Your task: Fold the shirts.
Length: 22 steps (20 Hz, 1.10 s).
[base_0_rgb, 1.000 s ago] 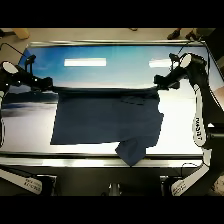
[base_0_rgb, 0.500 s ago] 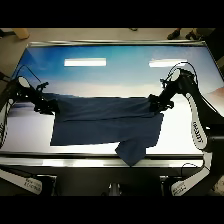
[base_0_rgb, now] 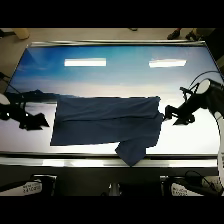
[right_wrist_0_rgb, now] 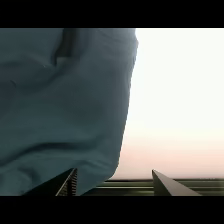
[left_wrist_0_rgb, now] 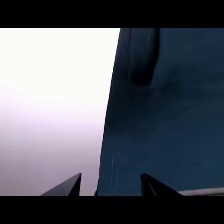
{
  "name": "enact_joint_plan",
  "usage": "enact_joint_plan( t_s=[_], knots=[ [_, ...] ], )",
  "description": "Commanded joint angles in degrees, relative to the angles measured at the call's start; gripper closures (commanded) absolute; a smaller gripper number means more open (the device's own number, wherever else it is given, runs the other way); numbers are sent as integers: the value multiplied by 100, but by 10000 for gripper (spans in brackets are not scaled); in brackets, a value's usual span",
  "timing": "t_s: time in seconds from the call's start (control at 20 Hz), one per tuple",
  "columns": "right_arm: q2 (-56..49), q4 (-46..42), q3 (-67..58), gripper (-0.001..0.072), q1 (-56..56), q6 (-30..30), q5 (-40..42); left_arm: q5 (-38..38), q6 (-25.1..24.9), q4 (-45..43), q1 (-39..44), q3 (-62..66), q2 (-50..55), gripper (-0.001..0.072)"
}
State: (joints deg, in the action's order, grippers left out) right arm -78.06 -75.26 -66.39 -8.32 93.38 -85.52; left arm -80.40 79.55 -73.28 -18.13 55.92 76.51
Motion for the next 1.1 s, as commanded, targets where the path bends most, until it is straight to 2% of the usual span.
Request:
enact_joint_plan(
  t_s=[0.0, 0.2, 0.4, 0.45, 0.5, 0.55, 0.65, 0.7, 0.85, 1.05],
  knots=[
    [671, 225, 1141, 291, -76, -173, 693, 776, -264, 125, -109, -1641, -723, 234],
    [675, 234, 1141, 292, -76, -262, 662, 1215, -247, 437, -107, -1867, -658, 234],
    [675, 149, 1141, 280, -76, -264, 640, 1231, -249, 887, -98, -1899, -332, 234],
    [675, 92, 1141, 258, -76, -282, 605, 1241, -247, 901, -59, -1934, -282, 240],
    [675, 61, 1143, 199, -76, -330, 560, 1274, -249, 903, -9, -1954, -258, 250],
    [675, 76, 1180, 201, -76, -345, 490, 1298, -249, 901, 39, -1952, -258, 338],
    [732, 354, 1593, 206, -70, -444, 472, 1300, -251, 903, 98, -1947, -258, 629],
    [785, 595, 1943, 217, -70, -535, 605, 1298, -267, 905, 101, -1947, -264, 680],
    [815, 1307, 2824, 225, -70, -848, 1250, 1294, -310, 905, 101, -1947, -317, 681],
    [815, 1825, 3445, 228, -70, -927, 1963, 1270, -308, 905, 98, -1947, -457, 681]
  ],
)
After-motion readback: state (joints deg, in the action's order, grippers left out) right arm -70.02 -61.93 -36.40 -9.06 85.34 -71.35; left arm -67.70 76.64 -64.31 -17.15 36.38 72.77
